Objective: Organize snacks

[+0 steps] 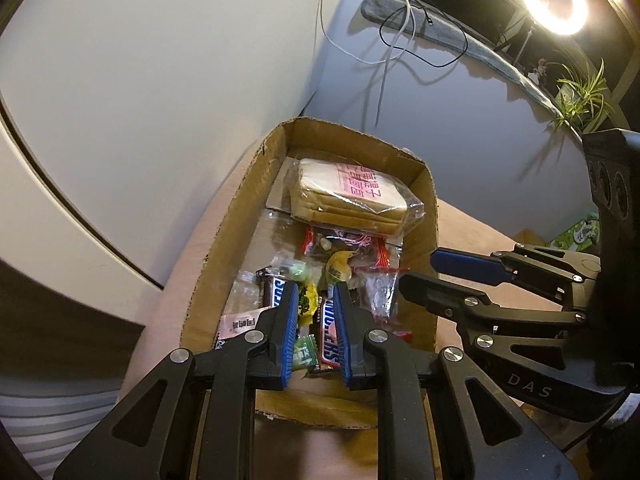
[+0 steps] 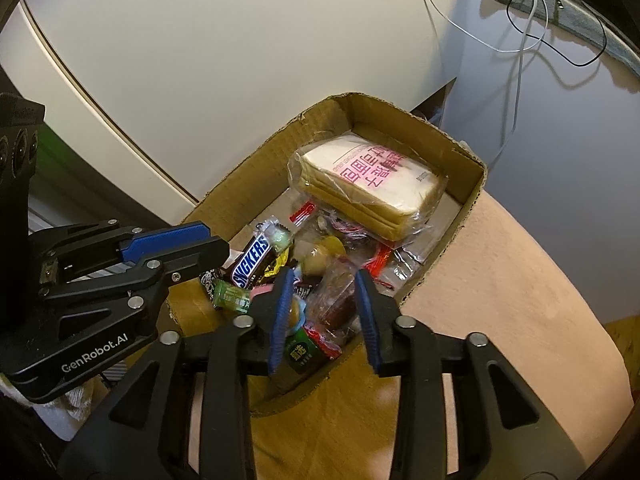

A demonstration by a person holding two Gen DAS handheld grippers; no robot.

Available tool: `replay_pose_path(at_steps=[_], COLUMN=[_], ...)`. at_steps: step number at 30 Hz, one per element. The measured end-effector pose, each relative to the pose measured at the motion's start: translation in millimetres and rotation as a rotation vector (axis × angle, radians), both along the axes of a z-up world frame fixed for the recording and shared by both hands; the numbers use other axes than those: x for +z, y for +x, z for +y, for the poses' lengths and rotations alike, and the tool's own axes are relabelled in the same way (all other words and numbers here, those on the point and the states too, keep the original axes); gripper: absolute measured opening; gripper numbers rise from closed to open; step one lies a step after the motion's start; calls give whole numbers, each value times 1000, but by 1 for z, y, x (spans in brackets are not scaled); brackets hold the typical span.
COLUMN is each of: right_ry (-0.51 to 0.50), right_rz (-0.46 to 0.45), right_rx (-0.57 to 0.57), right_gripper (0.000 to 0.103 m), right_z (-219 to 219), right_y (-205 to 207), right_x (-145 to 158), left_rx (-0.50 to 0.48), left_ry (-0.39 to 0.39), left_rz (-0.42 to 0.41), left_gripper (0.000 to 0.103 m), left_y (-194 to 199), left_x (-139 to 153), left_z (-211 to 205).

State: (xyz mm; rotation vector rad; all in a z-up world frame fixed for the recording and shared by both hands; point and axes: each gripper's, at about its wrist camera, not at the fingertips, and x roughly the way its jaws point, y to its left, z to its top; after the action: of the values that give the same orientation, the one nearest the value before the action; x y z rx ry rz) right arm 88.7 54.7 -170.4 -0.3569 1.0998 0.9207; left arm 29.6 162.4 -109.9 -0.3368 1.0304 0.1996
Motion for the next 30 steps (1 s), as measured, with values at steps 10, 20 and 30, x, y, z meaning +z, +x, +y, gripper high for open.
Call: replay_pose_path(at_steps=[10,20,30], right_ry=[13,42,74], right_rz=[-17,-48,-89], right_rx=[-32,-92,-140], right_gripper=[57,77,80], right_z=[-15,-48,-78], right_y=[-1,-13,-28], right_x=[12,29,47], left_rx=[10,50,81], left_ry=[32,85,145], left_rz=[-16,-47,-67], left_gripper=[34,66,72], left_y=[-9,-30,-52], left_x=[10,28,43], left_z=[-4,-13,-31])
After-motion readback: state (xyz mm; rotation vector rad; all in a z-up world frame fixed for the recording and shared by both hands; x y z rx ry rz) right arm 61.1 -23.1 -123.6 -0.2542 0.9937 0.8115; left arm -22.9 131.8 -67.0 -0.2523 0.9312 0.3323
